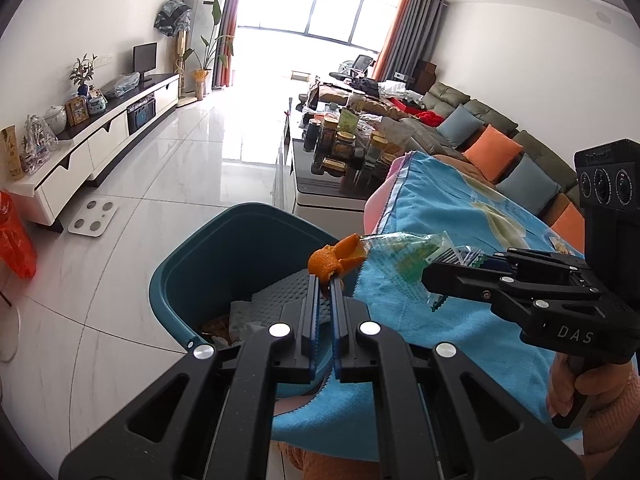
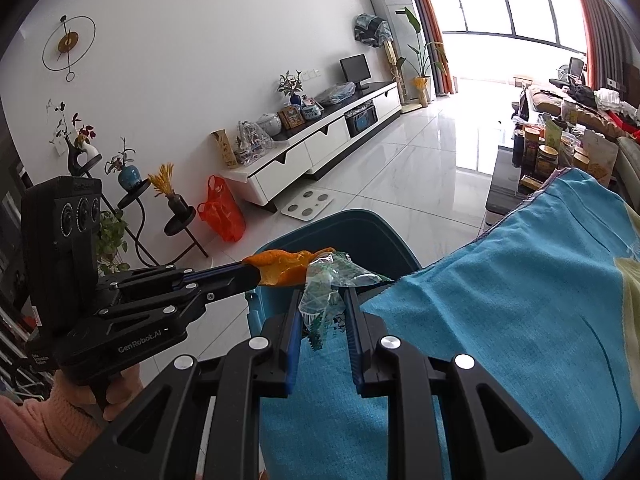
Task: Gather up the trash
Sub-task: 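Lower both grippers with the peel and wrapper into the bin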
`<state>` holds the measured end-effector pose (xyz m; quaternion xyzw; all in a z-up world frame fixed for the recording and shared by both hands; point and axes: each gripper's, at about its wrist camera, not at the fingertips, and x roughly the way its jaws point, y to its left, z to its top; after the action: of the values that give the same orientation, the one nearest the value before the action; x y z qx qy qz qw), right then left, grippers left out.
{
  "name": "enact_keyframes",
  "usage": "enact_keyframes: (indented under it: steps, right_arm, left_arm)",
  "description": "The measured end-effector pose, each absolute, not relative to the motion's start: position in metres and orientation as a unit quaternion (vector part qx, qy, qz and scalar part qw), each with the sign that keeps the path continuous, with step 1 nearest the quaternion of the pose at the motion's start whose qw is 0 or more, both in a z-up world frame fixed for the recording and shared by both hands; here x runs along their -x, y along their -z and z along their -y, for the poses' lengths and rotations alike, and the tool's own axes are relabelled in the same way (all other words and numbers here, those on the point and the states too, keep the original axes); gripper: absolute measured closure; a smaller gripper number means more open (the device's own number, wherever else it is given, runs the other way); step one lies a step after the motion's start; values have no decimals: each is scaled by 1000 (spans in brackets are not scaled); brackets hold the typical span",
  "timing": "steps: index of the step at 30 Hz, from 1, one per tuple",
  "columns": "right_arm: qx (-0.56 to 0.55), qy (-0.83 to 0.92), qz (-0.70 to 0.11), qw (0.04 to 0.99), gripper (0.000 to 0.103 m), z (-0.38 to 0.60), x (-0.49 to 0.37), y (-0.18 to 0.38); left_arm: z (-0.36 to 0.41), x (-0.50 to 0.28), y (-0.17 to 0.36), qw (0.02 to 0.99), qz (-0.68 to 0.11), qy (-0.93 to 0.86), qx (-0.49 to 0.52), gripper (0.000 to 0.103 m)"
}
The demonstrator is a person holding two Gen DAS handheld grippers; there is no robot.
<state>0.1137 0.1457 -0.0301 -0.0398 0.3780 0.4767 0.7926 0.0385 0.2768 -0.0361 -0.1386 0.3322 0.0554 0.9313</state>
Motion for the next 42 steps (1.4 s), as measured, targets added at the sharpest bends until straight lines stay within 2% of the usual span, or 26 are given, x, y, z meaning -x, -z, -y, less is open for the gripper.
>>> enact_keyframes:
  steps: [42]
  right_arm:
    - [56,-475,-410,777,84,-185,-129,49]
  left_arm:
    - [-294,-52,60,922,-346,-86,151,97]
